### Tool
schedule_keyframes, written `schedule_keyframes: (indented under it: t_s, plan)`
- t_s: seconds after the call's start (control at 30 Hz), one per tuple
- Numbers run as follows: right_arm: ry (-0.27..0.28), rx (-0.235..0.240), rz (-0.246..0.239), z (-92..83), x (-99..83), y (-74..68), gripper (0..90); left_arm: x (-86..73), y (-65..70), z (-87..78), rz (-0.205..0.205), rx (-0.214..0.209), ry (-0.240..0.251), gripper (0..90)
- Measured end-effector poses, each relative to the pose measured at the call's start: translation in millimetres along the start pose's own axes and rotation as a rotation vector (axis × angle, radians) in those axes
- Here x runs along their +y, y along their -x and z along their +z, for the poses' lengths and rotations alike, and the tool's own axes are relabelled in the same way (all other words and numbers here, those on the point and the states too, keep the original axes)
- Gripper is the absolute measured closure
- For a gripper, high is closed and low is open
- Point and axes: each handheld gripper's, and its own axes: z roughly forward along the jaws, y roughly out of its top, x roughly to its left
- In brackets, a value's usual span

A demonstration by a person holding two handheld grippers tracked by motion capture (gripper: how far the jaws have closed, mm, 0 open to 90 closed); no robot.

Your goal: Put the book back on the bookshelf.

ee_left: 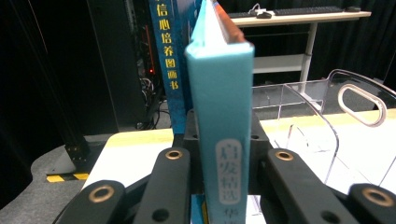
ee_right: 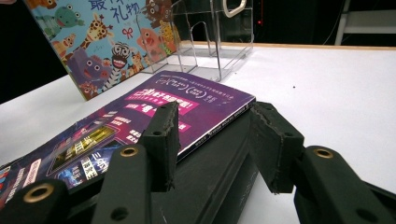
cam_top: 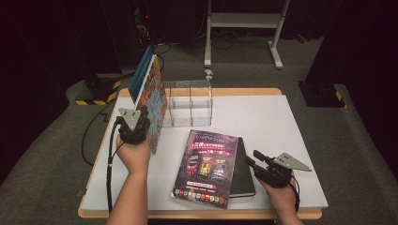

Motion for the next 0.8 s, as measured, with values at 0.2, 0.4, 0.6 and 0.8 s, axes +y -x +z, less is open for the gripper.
schedule_keyframes:
  t_s: [0.2, 0.4, 0.6, 0.8]
  plan:
    - [-0.007, 0.001, -0.003, 1.0, -0.4, -0.2, 52.9, -9.3, -4.3, -5.7, -0.005, -0.037, 0.009, 67.9]
    - [-0.011, 0.000, -0.005, 1.9, -0.9, -1.1, 52.9, -20.2, -10.4, -13.2, -0.013, -0.050, 0.005, 64.3]
    - [-0.023, 0.002, -0.016, 3.8, -1.9, -1.8, 52.5, -30.1, -15.4, -18.5, -0.026, -0.076, -0.005, 62.4]
    - [-0.031, -0.002, -0.017, 4.9, -2.7, -1.9, 52.1, -40.8, -18.7, -23.9, -0.036, -0.110, -0.021, 57.6]
